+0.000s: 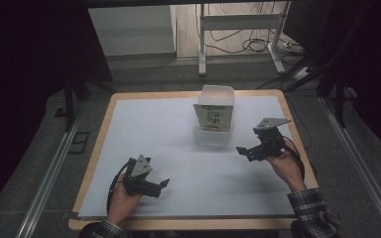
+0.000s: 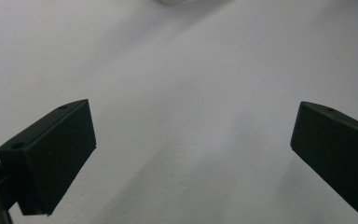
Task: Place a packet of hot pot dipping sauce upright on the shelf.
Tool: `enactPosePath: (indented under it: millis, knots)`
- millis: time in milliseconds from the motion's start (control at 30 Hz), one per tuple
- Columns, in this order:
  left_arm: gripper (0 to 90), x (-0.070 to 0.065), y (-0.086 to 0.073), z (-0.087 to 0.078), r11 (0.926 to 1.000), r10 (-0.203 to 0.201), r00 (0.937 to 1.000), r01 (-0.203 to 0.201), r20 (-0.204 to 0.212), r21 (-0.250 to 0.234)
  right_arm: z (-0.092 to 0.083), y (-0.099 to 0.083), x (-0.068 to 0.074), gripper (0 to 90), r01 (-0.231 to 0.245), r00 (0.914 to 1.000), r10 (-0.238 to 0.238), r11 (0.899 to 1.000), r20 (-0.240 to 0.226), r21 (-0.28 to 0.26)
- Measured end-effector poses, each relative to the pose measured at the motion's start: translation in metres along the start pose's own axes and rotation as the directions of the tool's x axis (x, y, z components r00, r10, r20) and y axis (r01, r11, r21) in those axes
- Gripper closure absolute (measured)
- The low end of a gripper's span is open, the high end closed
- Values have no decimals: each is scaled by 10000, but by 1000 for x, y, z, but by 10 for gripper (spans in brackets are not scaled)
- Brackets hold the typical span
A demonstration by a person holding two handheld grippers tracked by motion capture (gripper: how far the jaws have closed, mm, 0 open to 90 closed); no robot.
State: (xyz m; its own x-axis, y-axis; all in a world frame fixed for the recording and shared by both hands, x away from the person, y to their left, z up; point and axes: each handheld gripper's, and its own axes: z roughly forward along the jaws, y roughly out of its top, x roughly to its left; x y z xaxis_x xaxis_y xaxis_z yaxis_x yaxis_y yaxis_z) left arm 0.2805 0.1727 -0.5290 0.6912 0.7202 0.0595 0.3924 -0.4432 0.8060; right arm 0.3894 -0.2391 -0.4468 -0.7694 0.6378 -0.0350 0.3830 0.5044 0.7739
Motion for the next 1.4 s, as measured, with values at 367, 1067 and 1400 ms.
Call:
enactPosePath:
  millis: [367, 1067, 1400]
  knots:
    - [6, 3, -1, -1, 9997, -206, 9998, 205, -38, -120, 0, -15, 10, 0, 40, 10000, -39, 10000, -84, 50]
    - [8, 5, -1, -1, 9988, -432, 9991, 433, 54, -222, -3, -47, 18, 0, 59, 10000, -58, 9990, -25, 433]
    - [5, 6, -1, -2, 9981, -518, 9986, 521, 102, -340, -3, -63, 22, 0, 20, 9999, -10, 9960, -115, 888]
